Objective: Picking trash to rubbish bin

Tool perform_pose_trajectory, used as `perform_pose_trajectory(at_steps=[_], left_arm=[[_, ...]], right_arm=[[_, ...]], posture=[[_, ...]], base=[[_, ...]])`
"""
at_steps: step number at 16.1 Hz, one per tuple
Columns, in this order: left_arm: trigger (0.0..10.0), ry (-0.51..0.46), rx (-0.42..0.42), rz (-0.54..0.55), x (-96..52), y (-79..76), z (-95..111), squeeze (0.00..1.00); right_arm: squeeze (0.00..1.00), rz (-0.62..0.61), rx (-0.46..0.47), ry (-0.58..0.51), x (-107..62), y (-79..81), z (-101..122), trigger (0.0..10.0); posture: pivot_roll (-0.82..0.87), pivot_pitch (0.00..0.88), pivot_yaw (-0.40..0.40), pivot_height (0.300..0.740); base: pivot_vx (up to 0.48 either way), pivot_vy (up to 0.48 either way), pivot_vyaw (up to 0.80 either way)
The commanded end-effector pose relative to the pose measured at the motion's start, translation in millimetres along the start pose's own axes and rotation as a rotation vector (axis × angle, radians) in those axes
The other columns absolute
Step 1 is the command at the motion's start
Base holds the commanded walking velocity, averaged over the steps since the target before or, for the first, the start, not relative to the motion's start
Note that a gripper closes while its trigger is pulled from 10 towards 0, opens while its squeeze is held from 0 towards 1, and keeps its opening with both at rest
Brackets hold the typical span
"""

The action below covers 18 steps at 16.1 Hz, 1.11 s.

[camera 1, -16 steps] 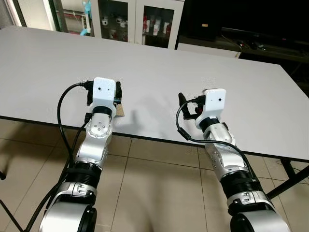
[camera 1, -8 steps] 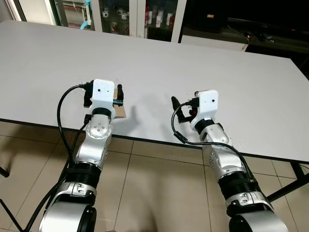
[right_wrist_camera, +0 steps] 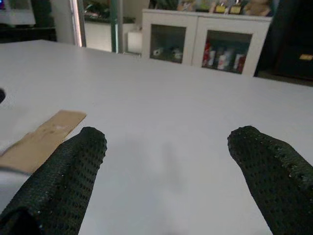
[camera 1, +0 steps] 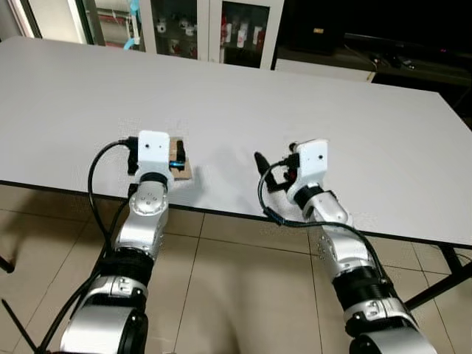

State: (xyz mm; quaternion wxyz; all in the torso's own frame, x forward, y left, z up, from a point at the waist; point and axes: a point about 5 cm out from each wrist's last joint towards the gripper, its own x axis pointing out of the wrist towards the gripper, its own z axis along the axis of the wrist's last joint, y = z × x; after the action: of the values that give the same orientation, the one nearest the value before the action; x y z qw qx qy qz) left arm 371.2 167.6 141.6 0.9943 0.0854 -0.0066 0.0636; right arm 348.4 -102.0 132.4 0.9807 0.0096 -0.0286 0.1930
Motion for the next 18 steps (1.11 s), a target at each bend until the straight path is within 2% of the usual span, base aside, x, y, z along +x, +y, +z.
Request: perform_pose_trajectory(at_steps=[1, 3, 4, 6, 9, 12, 14, 17, 18], left_arm=[[10.0, -0.001, -0.020, -0.008, 4.3, -0.6, 4.2, 1.00], [10.0, 0.012, -0.030, -0.010, 5.2, 0.4, 2.4, 1.00], [10.0, 0.022, -0.046, -0.018, 6.5, 0.6, 1.0, 0.00], [10.0, 0.035, -0.068, -0.020, 7.2, 1.4, -1.1, 0.00], [10.0, 0.078, -0.145, -0.002, 8.8, 7.2, -8.2, 0.00], [10.0, 0.095, -0.170, -0.001, 11.9, 7.7, -8.0, 0.00], [10.0, 0.098, -0.175, -0.024, 15.7, 2.4, -2.6, 0.00], [10.0, 0.108, -0.170, -0.047, 19.0, -1.9, 1.0, 0.00], [10.0, 0.117, -0.165, -0.057, 20.4, -3.9, 2.4, 0.00]], right_arm=[[0.00, 0.039, 0.007, -0.011, -2.9, 3.4, 4.4, 10.0], [0.00, 0.058, 0.006, -0.012, -6.0, 6.9, 4.2, 10.0], [0.00, 0.076, 0.014, -0.012, -9.6, 10.6, 4.8, 10.0], [0.00, 0.098, 0.019, -0.010, -13.6, 15.0, 5.4, 10.0], [0.00, 0.192, 0.027, 0.005, -29.6, 32.5, 9.3, 10.0], [0.00, 0.251, 0.038, 0.016, -41.3, 46.6, 13.8, 10.0], [0.00, 0.294, 0.104, -0.003, -49.9, 57.4, 29.6, 10.0], [0.00, 0.356, 0.101, -0.010, -56.8, 64.5, 42.0, 10.0], [0.00, 0.381, 0.128, -0.016, -58.1, 67.7, 46.8, 10.0]], posture=[[-0.01, 0.042, -0.105, 0.740], [-0.01, 0.056, -0.107, 0.740], [-0.03, 0.081, -0.110, 0.740], [-0.04, 0.102, -0.110, 0.740], [-0.09, 0.168, -0.121, 0.740], [-0.12, 0.199, -0.134, 0.740], [-0.13, 0.222, -0.143, 0.740], [-0.15, 0.235, -0.143, 0.740], [-0.15, 0.234, -0.143, 0.740]], base=[[0.000, 0.000, 0.00], [0.000, 0.000, 0.00], [0.000, 0.000, 0.00], [0.000, 0.000, 0.00], [0.000, 0.000, 0.00], [0.000, 0.000, 0.00], [0.000, 0.000, 0.00], [0.000, 0.000, 0.00], [0.000, 0.000, 0.00]])
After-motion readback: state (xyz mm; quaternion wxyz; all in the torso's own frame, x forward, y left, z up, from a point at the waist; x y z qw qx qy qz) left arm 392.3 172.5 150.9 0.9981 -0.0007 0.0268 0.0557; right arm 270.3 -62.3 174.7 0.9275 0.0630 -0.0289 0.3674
